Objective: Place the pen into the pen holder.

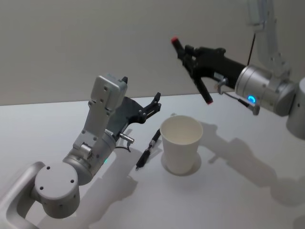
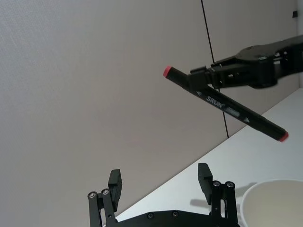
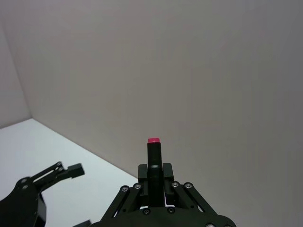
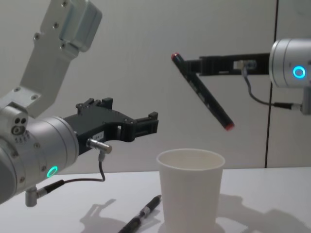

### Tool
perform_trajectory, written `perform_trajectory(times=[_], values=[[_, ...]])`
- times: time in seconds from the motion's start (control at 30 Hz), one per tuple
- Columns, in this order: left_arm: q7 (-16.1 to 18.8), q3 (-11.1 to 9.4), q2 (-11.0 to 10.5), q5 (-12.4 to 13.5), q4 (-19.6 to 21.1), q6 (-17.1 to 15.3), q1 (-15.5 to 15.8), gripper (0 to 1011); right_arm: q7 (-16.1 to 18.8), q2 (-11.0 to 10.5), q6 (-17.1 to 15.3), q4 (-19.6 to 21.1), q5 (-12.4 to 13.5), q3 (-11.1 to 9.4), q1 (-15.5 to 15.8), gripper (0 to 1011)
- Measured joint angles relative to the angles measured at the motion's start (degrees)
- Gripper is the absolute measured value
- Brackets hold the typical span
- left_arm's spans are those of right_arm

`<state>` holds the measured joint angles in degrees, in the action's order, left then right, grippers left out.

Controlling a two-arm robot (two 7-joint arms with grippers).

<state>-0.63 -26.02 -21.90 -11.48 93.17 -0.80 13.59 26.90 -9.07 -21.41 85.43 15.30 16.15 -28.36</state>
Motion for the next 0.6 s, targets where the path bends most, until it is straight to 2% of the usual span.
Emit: perform_trajectory(times=[0.27,0.6], values=[[0.00,0.00,0.00,0.00,0.00,0.00,0.00,1001,3.09,-2.10,2.30,6.09,-4.62,2.30,4.45,175],[0.00,0.00,0.00,0.00,0.00,0.00,0.00,1001,4.23,-4.50,5.54,14.82,-7.27,3.94,8.73,175]])
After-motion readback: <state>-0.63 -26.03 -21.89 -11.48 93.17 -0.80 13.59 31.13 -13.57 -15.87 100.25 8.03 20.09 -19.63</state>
